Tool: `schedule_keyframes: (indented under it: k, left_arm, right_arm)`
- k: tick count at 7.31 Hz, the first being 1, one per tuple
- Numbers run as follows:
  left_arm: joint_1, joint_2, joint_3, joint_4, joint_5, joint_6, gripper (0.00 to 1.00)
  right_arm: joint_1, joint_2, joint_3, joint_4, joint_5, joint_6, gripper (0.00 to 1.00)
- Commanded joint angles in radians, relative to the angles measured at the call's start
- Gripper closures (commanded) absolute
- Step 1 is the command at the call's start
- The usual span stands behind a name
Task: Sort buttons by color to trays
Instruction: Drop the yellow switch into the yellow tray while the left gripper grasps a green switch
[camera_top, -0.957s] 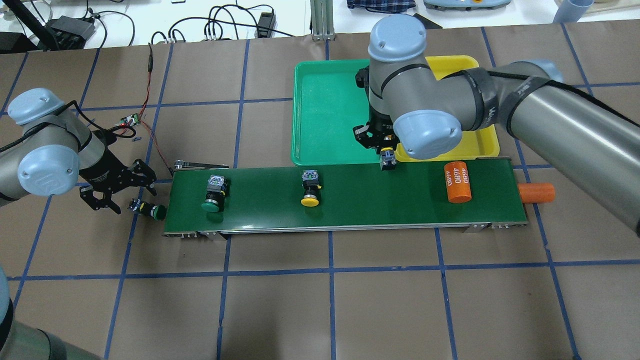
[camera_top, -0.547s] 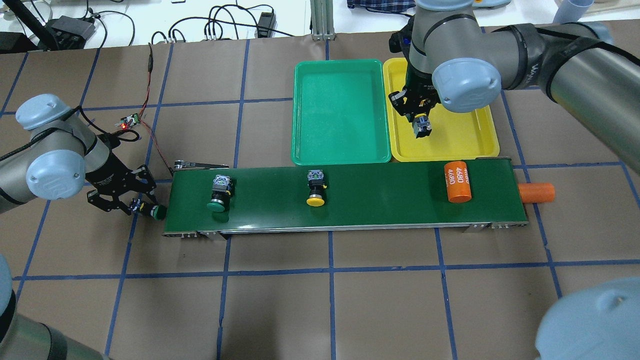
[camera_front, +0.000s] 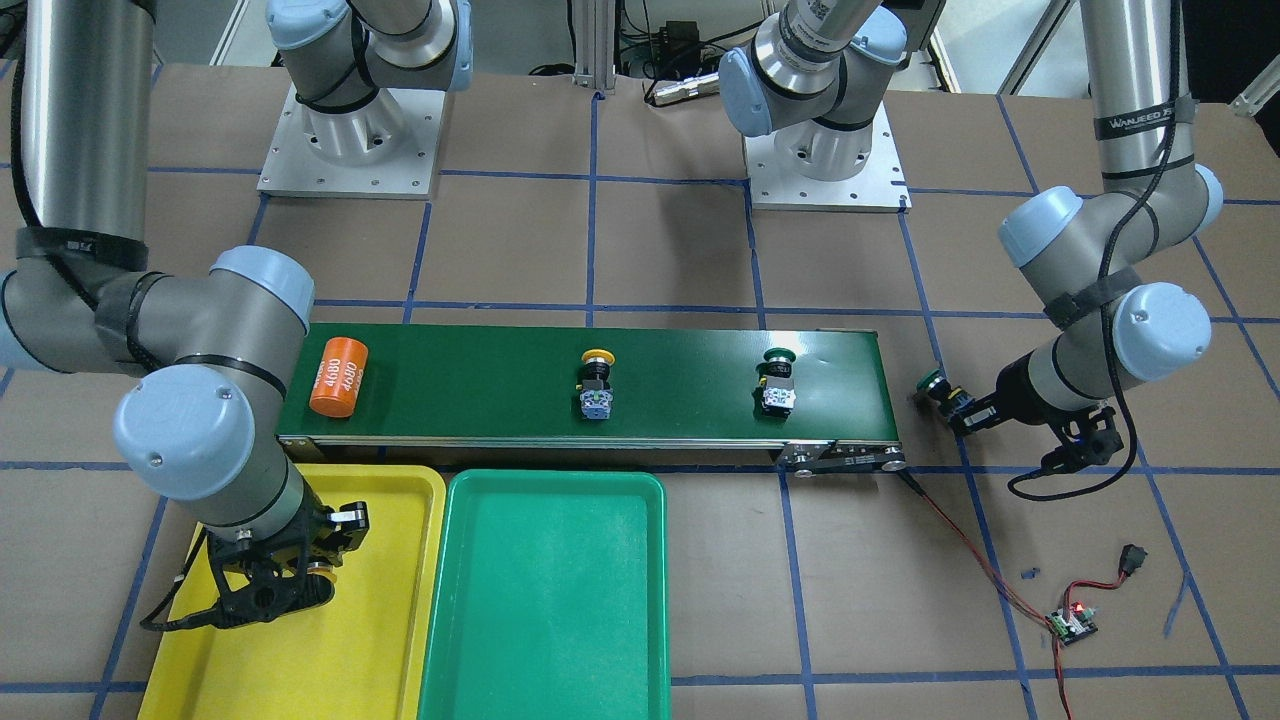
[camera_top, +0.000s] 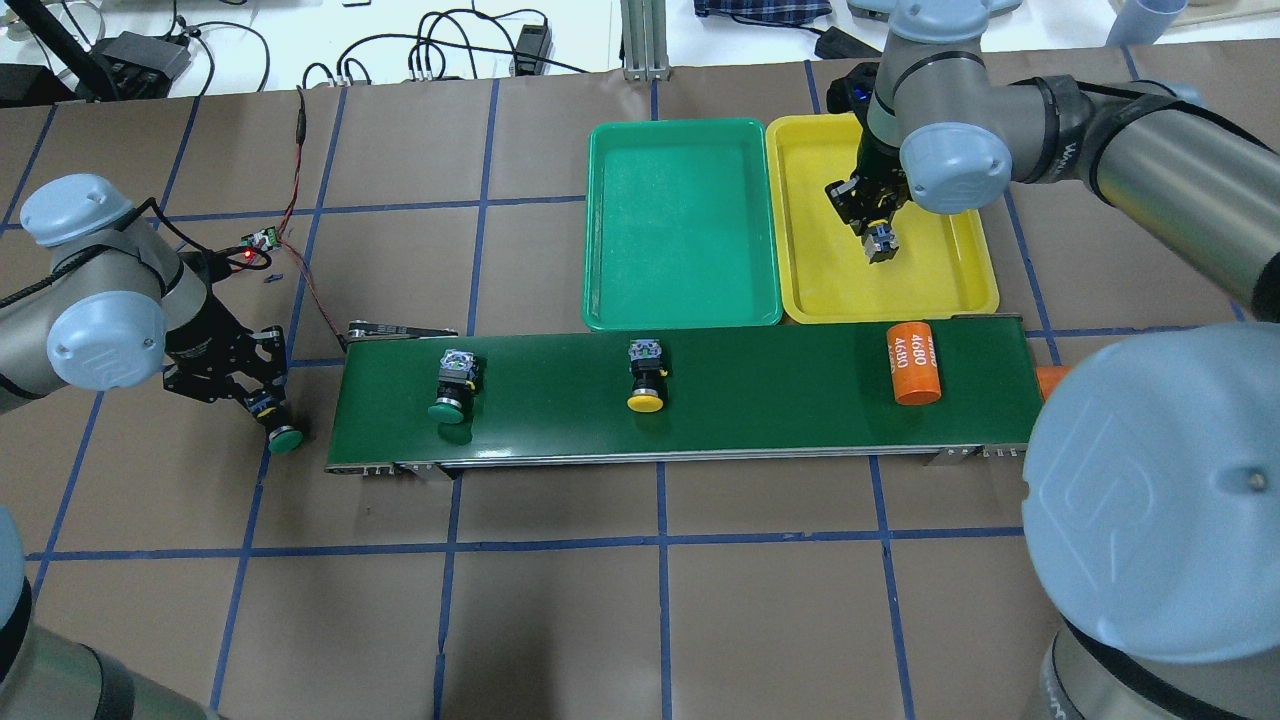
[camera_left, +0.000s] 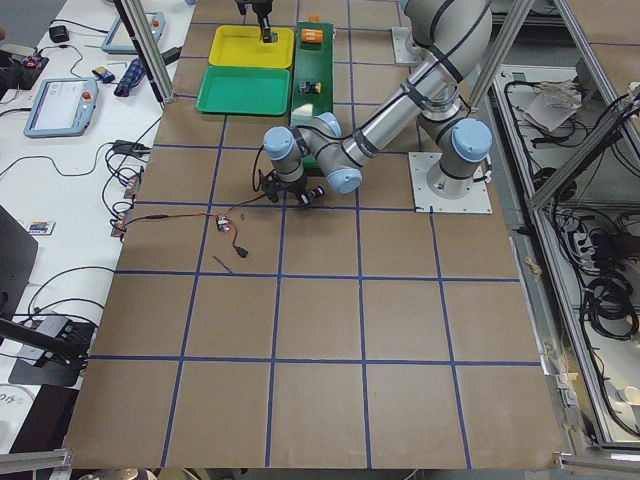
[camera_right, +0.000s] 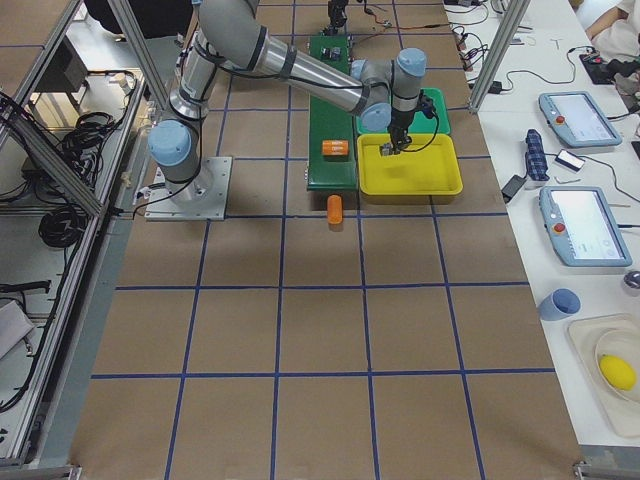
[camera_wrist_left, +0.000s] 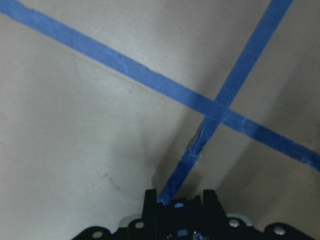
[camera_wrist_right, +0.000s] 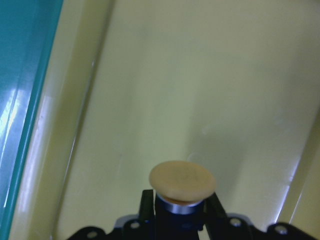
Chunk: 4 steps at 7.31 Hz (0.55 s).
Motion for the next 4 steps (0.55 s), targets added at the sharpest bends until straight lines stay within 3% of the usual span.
schedule_keyframes:
  k: [1,2,4]
  left_arm:
    - [-0.006,0.005,0.123,-0.046,0.078,0.119,1.0]
    - [-0.016,0.002,0.199,-0.145,0.074,0.151,1.0]
    - [-0.079,0.017,0.242,-0.199,0.036,0.189,1.0]
  right_arm:
    - [-0.004,0.005,0.003,0.005,0.023,0.039,0.32]
    - [-0.001,-0.009,0.005,-0.005,0.024,0.052,0.07]
    - [0.025,-0.069,0.017,0.019,0.071,0.122,0.05]
